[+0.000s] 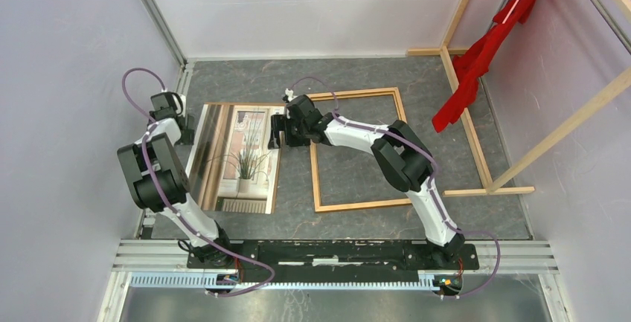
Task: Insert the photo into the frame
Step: Move the photo frame item to the center of the board.
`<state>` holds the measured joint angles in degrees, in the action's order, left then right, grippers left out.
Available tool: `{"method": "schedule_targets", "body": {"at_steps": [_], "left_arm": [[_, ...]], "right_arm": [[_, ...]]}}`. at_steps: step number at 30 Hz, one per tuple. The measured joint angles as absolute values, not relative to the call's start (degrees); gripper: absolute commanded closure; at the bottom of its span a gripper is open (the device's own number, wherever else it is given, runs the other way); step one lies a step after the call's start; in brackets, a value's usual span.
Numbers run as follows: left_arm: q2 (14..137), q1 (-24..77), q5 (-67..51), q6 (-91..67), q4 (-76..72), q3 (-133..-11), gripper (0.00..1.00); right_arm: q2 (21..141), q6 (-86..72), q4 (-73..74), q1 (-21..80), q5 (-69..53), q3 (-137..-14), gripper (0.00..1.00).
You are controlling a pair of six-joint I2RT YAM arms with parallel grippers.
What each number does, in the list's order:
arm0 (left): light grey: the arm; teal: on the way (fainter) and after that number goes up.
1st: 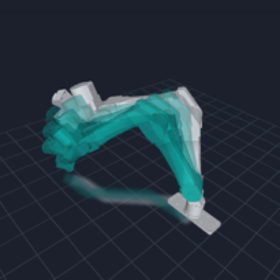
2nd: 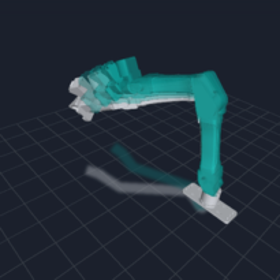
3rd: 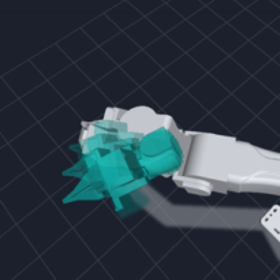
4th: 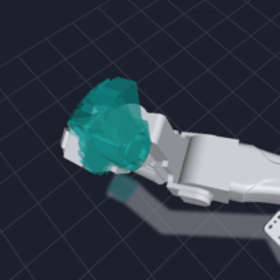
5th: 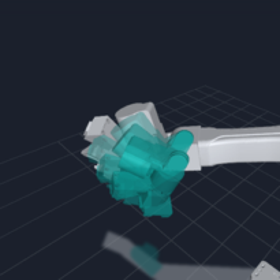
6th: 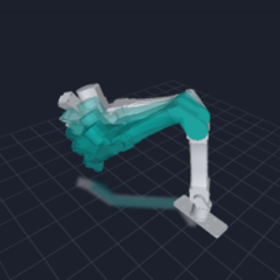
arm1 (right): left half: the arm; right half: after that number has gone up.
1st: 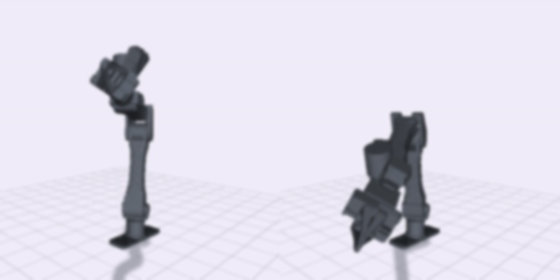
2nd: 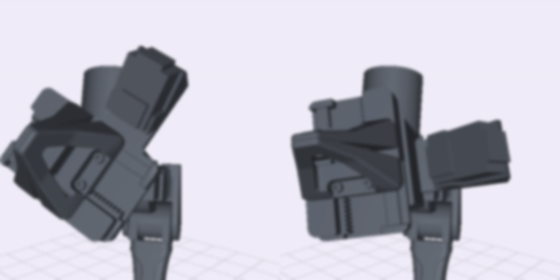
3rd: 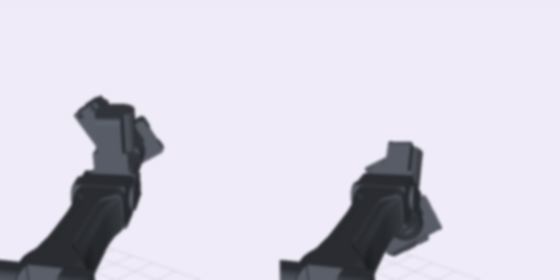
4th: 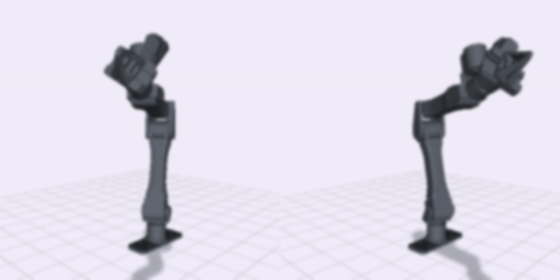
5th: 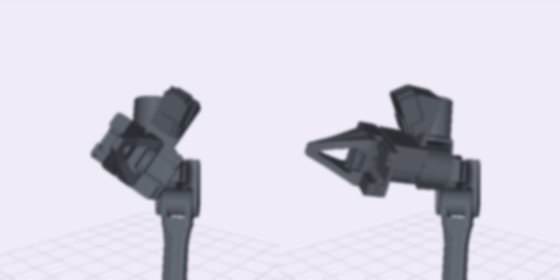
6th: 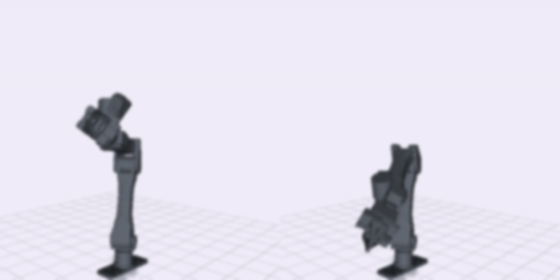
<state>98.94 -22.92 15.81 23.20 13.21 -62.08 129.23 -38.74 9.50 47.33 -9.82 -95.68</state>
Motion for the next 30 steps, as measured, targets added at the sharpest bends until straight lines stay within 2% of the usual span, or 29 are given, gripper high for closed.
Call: {"method": "schedule_targets", "body": {"at_steps": [4, 30], "left_arm": [[102.5, -22.9, 16.6, 22.6, 11.8, -60.2, 0.10], [98.6, -20.4, 11.5, 21.3, 9.3, -54.9, 0.14]], "right_arm": [[130.4, -39.3, 8.1, 46.7, -10.0, -96.7, 0.11], [132.7, -44.4, 1.0, 45.5, -9.0, -97.5, 0.14]]}}
